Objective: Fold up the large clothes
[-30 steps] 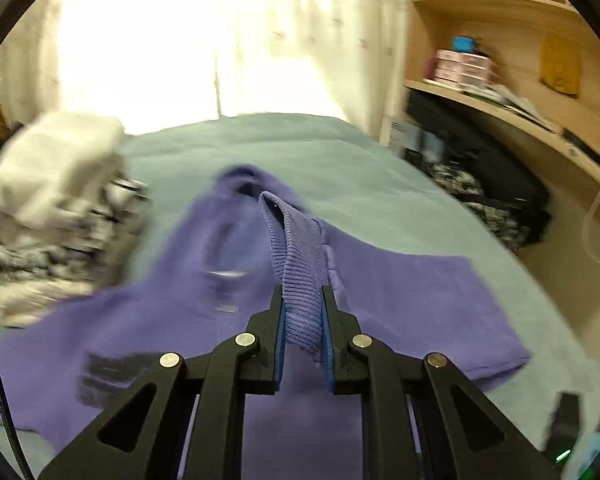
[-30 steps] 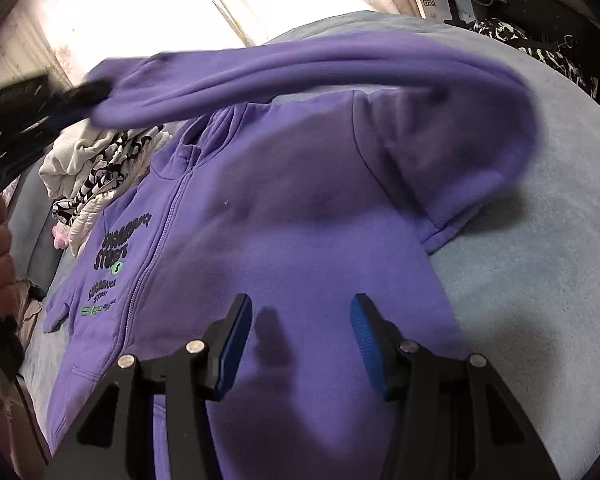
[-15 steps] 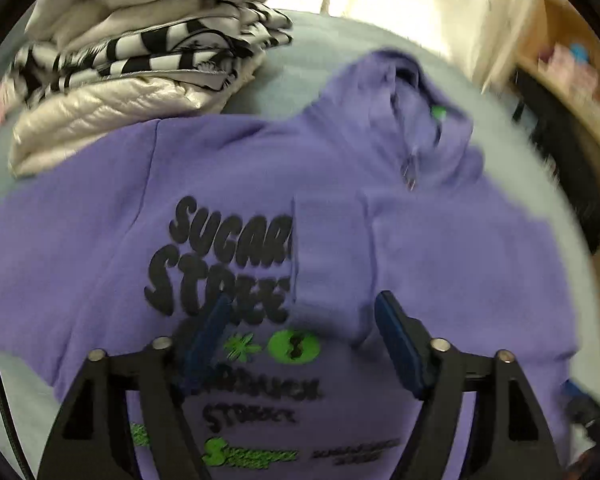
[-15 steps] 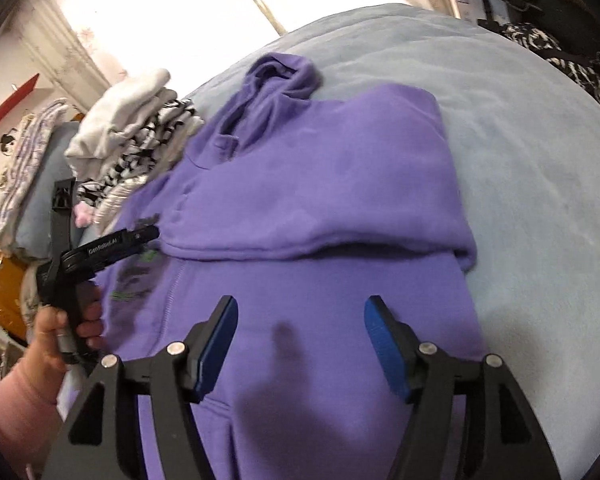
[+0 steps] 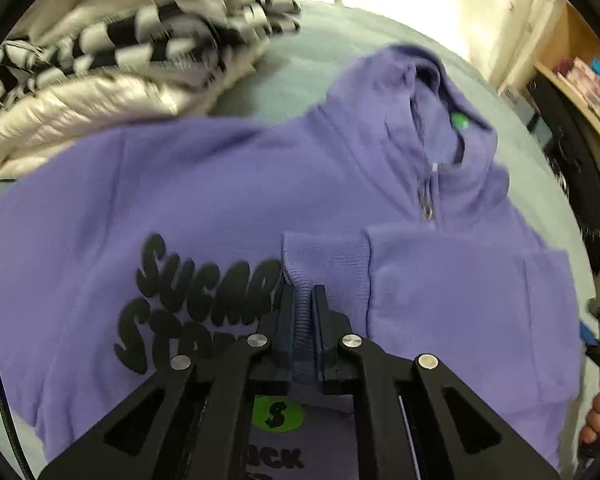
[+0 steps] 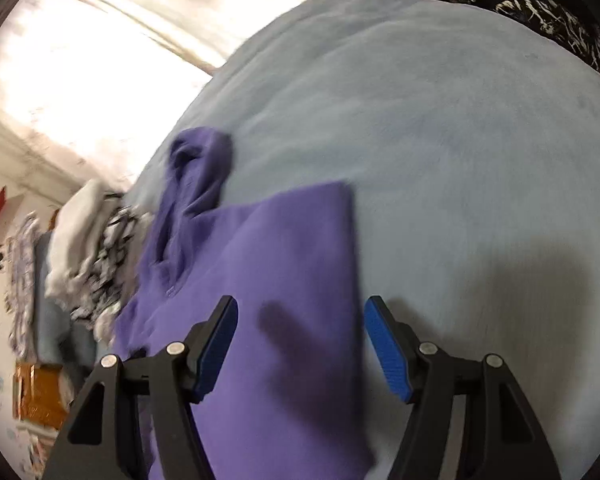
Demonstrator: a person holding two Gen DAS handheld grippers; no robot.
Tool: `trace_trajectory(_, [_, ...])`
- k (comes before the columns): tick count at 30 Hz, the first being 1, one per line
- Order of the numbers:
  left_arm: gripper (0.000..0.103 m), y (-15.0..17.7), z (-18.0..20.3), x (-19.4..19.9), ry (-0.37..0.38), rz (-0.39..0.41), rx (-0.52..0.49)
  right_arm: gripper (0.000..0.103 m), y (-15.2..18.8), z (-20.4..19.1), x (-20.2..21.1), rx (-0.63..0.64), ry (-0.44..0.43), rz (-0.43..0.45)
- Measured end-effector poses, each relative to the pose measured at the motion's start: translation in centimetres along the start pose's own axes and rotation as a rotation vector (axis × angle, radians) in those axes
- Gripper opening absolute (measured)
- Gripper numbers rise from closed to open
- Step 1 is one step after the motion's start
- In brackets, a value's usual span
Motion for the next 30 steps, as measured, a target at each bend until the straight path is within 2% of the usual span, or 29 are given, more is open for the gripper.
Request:
trace_trajectory(3, [0.004,-1.4,0.0,2.5,0.021,0.101,0.024,0.066,-1.3,0.3,-2.0,-0.003,0.022,-0.022])
trace_trajectory(5, [0.004,-2.1,0.0,3.8,0.0,0.157,0.017,0.066,-1.7,0.2,-3.2,-0.011,0.01,-0.036])
trace_trajectory(7, [0.004,-2.3,-0.2,4.6,-0.015,0.184,0.012,0.066,-1.8,-0.1,-4.0,0.0,0.014,-0.035])
trace_trajectory(8, [0.004,-2.4,-0.2,4.6,-0.016,0.184,0.007,0.061,-1.9,-0.4,-4.2,0.011,0.015,-0.028])
trace_trajectory(9, [0.004,-2.3,-0.2,4.5,-0.019,0.176,-0.007,0.022,-1.9,-0.7,-4.2,0.027,0.009,-0.024])
trace_trajectory(10, [0.004,-2.1,-0.2,4.3,-0.029,0.168,-0.023,0.014,-2.0,-1.3,-4.3,0.06,0.014,-0.036])
trace_trajectory(13, [0.004,-1.3,0.4,2.8,-0.074,0.152,-0.084,0.013,-2.0,-3.1,-3.1,0.187,0.098,0.053])
trace_trajectory(15, [0.005,-0.5,0.4,1.2,-0.125,0.122,-0.119,0.015,-1.5,-2.4,-5.0,0.193,0.195,-0.001])
trace_trajectory(17, [0.006,0.2,0.1,-1.2,-0.158,0.041,-0.126,0.018,-1.3,-2.2,-5.1,0.182,0.213,-0.012])
trace_trajectory(18, [0.009,0.3,-0.1,-1.5,-0.155,0.039,-0.122,0.026,-1.4,-2.2,-4.4,0.151,0.194,-0.027])
trace_trajectory(19, [0.018,0.4,-0.2,-1.0,-0.141,0.053,-0.115,0.029,-1.3,-2.2,-3.9,0.128,0.169,-0.05])
trace_trajectory(20, [0.025,0.4,-0.4,-0.6,-0.114,0.051,-0.11,0.037,-0.8,-2.2,-3.0,0.108,0.121,-0.082])
trace_trajectory(21, [0.045,0.5,-0.6,-0.3,-0.09,0.045,-0.106,0.044,-0.2,-2.3,-2.3,0.112,0.101,-0.094])
trace_trajectory(22, [0.063,0.7,-0.9,0.3,-0.068,0.039,-0.098,0.047,0.5,-2.4,-1.4,0.129,0.097,-0.098])
trace_trajectory(24, [0.067,1.0,-1.4,1.0,-0.061,0.047,-0.094,0.053,2.5,-2.7,0.2,0.185,0.108,-0.112])
trace_trajectory(27, [0.065,1.9,-1.8,0.7,-0.056,0.016,-0.104,0.053,6.2,-2.6,0.9,0.246,0.151,-0.152])
trace_trajectory(28, [0.056,2.2,-2.0,0.7,-0.066,0.019,-0.107,0.053,6.9,-2.4,0.9,0.263,0.17,-0.153])
trace_trajectory(29, [0.044,2.3,-1.7,0.6,-0.089,0.027,-0.115,0.045,7.8,-2.4,0.9,0.286,0.197,-0.138])
trace_trajectory(30, [0.01,2.3,-1.1,0.6,-0.083,0.025,-0.128,0.025,8.0,-2.6,1.0,0.291,0.201,-0.13])
Point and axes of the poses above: each gripper's, at about its wrist camera, not at the fingertips, and x roughly against the way its jaws point, z to its right, y to its underside, the point moved 2 cm from there along -x, roughly the way its jaws point, and after that the axes turned 1 degree about z, right-handed, at the moved point
